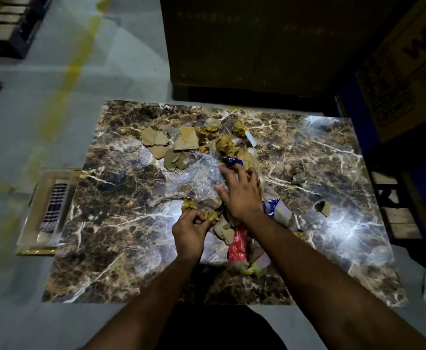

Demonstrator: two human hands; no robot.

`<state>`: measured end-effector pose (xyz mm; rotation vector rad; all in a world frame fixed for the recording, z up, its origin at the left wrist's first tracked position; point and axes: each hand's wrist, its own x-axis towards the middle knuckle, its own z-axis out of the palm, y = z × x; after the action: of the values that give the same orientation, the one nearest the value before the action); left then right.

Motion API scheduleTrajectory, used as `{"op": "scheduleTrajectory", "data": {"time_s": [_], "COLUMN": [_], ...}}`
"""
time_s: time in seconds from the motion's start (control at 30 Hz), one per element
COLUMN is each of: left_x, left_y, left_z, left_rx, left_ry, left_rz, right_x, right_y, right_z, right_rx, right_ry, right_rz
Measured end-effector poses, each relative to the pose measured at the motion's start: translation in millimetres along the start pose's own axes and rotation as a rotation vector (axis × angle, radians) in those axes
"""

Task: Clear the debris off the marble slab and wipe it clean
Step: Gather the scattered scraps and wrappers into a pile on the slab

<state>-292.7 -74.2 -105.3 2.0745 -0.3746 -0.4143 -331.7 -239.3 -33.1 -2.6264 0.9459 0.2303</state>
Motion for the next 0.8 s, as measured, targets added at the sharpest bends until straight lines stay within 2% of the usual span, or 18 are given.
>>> {"op": "scheduleTrajectory", "data": {"time_s": [0.17,0.33,0.47,0.57,0.67,0.8], "left_x": [-0.2,-7.0,-4.8,34.1,109.0,219.1], "left_y": [8.2,-2.1,-4.2,0.6,11.6,30.2], "left_z": [3.8,-27.0,-66.6,-87.6,-97.9,-98.8], "left_rx": [0.188,0.208,0.324,0.369,0.456,0.427], "left_ry": [-0.006,-0.156,-0.066,0.040,0.125,0.046], "left_rz": [0.118,0.329,0.460,0.407,0.341,0.150], "right_x": [3.7,0.6,-0.7,-0.8,-2.2,-1.6], "right_y": [3.1,2.7,2.9,3.5,2.7,1.7], "right_z": [1.5,2.1,1.1,-1.1,-2.8,-5.5], "right_rx": [0.026,0.065,0.101,0.107,0.117,0.130], "right_ry": [0.012,0.027,0.031,0.019,0.002,-0.020], "right_rz": [-0.004,0.018,0.026,0.031,0.039,0.065]}}
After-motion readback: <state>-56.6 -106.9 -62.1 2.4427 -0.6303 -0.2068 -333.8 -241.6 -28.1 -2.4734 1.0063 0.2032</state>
